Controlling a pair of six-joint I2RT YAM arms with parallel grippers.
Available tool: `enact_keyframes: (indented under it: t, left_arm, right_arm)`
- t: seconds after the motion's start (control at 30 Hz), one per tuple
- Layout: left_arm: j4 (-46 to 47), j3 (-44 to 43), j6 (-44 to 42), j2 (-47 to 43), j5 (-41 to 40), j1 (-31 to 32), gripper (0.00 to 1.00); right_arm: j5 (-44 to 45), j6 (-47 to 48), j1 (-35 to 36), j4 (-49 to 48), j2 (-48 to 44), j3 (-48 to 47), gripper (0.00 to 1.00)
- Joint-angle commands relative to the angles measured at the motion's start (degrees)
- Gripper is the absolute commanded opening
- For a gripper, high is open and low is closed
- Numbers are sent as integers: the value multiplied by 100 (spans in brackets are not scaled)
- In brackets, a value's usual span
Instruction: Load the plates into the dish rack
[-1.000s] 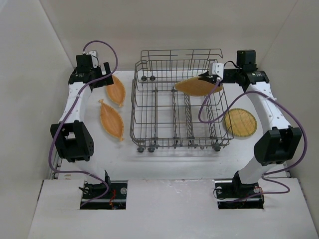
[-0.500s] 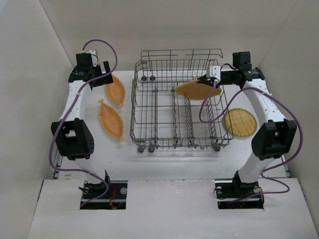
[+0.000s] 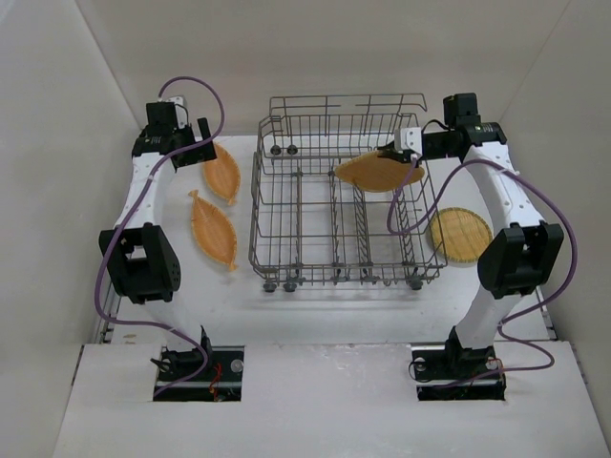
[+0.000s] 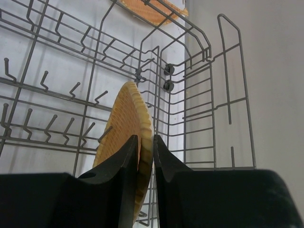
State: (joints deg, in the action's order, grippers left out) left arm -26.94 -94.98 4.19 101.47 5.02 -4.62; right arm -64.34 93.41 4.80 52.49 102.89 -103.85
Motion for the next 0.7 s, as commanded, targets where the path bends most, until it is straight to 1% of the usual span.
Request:
enact_keyframes:
  t: [0.0, 0.4, 0.67]
  left_arm:
    - [13, -293, 47, -31, -53, -34, 100]
    - [75, -355, 47, 22, -53, 71, 100]
    - [92, -363, 56, -13, -36, 71, 100]
  right_arm:
    - [-220, 696, -27, -19, -111, -337, 0]
    - [-176, 679, -27, -160, -840, -30, 0]
    - [-255, 187, -27, -906, -1254, 427, 0]
